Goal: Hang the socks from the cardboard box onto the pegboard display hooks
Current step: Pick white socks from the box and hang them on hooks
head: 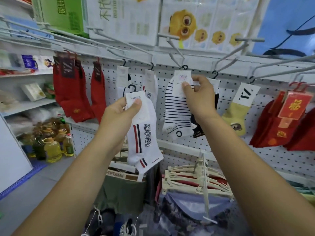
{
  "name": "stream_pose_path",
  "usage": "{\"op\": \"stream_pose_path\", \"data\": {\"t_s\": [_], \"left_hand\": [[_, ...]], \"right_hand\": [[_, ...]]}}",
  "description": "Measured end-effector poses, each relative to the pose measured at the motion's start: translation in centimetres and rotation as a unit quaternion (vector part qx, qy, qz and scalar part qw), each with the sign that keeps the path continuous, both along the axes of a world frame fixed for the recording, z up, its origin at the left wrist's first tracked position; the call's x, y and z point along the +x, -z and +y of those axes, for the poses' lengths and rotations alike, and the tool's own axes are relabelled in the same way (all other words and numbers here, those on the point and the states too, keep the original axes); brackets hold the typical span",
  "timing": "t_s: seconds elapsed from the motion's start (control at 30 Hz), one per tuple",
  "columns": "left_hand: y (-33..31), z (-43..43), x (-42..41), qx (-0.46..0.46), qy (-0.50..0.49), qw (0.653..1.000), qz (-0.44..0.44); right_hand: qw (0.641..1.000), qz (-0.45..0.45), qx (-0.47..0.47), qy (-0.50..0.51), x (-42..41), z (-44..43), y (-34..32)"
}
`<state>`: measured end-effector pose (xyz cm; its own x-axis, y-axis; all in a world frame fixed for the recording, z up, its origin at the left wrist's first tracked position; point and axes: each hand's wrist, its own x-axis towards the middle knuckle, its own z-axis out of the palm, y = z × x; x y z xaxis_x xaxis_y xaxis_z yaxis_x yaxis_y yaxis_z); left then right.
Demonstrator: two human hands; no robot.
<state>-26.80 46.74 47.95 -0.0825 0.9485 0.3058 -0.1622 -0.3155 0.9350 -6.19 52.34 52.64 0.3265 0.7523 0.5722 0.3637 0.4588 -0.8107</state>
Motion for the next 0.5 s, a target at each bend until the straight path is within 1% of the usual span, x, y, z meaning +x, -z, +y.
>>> {"op": "stream_pose_path", "data": {"t_s": [0.1, 0.37, 0.5], "left_hand": [[-0.3, 1.4, -0.6, -0.003, 0.012, 1.000, -0.005], [-0.9, 4.8, -3.3, 0.000, 0.035, 0.999, 0.003], [-0.8, 6.4, -4.5, 0.005, 0.041, 0.999, 0.013]], "right_hand": [[1.000, 0.020, -0.001, 0.013, -0.5, 1.3, 0.1], [0.999, 0.008, -0.002, 0.031, -1.5, 2.9, 1.8], [0.995, 0.033, -0.008, 0.099, -2.1, 3.2, 3.1]]}}
